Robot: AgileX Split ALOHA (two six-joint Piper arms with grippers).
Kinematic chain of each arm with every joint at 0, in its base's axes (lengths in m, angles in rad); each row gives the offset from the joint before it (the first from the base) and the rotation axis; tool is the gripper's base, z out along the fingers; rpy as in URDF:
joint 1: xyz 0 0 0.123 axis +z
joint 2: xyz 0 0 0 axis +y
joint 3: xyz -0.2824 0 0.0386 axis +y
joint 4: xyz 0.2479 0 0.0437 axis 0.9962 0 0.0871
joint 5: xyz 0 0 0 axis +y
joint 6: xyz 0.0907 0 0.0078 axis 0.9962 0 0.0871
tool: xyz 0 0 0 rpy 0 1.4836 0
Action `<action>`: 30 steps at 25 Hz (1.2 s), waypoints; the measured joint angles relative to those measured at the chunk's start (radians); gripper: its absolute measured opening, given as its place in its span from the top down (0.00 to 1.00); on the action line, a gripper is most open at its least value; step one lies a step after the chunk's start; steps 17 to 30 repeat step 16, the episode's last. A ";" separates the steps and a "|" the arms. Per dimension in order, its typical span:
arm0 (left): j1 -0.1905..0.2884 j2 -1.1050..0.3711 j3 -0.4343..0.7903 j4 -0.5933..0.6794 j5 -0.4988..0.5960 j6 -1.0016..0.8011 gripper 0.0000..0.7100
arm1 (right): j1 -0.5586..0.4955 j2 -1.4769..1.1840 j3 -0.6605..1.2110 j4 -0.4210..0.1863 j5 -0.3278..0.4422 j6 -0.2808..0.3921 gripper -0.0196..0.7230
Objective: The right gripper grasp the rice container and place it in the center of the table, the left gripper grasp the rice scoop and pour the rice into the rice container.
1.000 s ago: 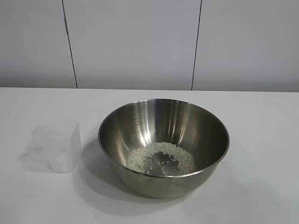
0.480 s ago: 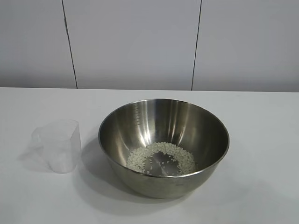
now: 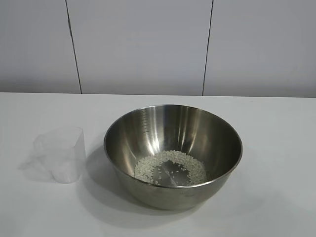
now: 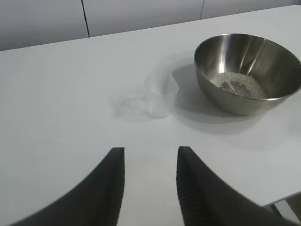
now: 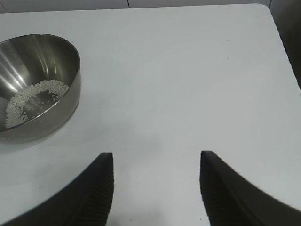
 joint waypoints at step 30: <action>0.000 0.000 0.057 -0.007 0.003 0.039 0.62 | 0.000 0.000 0.000 0.003 0.000 0.000 0.46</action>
